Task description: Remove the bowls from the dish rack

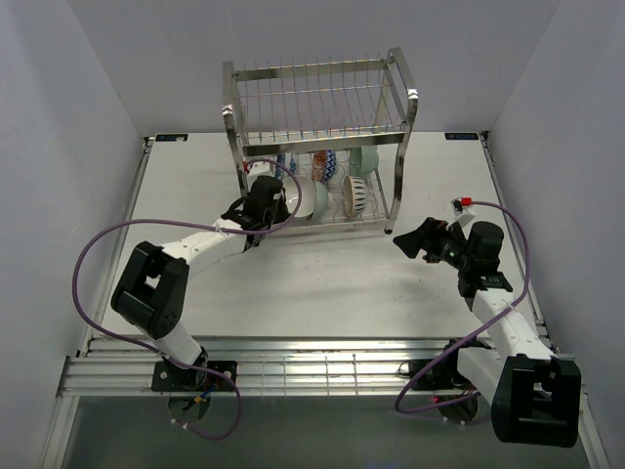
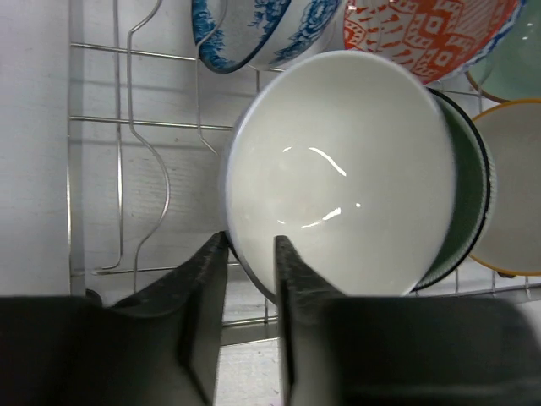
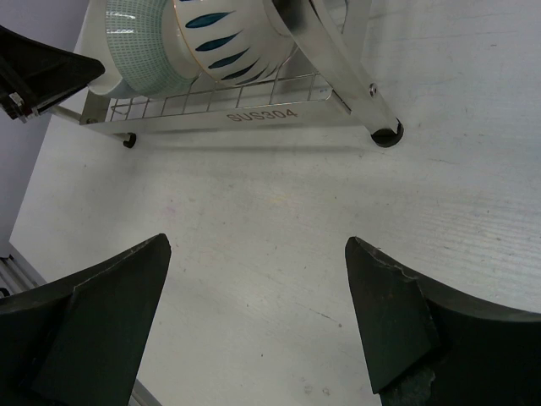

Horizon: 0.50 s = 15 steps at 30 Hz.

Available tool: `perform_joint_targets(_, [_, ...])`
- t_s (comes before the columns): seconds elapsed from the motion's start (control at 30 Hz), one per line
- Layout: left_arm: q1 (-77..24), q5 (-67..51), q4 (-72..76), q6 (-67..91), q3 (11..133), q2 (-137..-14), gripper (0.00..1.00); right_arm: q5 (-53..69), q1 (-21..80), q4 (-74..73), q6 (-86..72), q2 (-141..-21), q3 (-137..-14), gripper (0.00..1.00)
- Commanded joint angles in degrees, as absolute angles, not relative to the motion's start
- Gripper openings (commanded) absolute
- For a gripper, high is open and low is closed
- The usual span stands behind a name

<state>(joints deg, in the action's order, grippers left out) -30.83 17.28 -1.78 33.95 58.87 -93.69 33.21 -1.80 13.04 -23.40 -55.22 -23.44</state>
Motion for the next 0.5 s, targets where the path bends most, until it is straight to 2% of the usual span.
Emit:
perform_joint_targets(0.0, [-30.59,18.63,-4.31,34.8,59.41,-93.87,0.28,33.49,-1.85,13.71,-23.12,-55.28,-22.85,0.9])
perform_joint_targets(0.07, [-30.59,18.9,-4.22,34.89,59.41,-94.04,0.22,33.31,-1.85,13.62,-23.12,-55.28,-22.85,0.9])
perform_joint_targets(0.3, [-30.59,19.16,-4.75,35.07,59.15,-93.96,0.17,33.31,-1.85,13.45,-23.03,-55.28,-22.76,0.9])
perform_joint_targets(0.4, [-30.59,19.6,-4.92,35.77,58.45,-92.91,0.01,33.31,-1.85,13.53,-23.03,-55.37,-22.76,0.9])
perform_joint_targets(0.47, [-30.59,19.43,-5.19,36.21,58.27,-92.29,0.0,33.4,-1.85,13.54,-23.03,-55.46,-22.76,0.9])
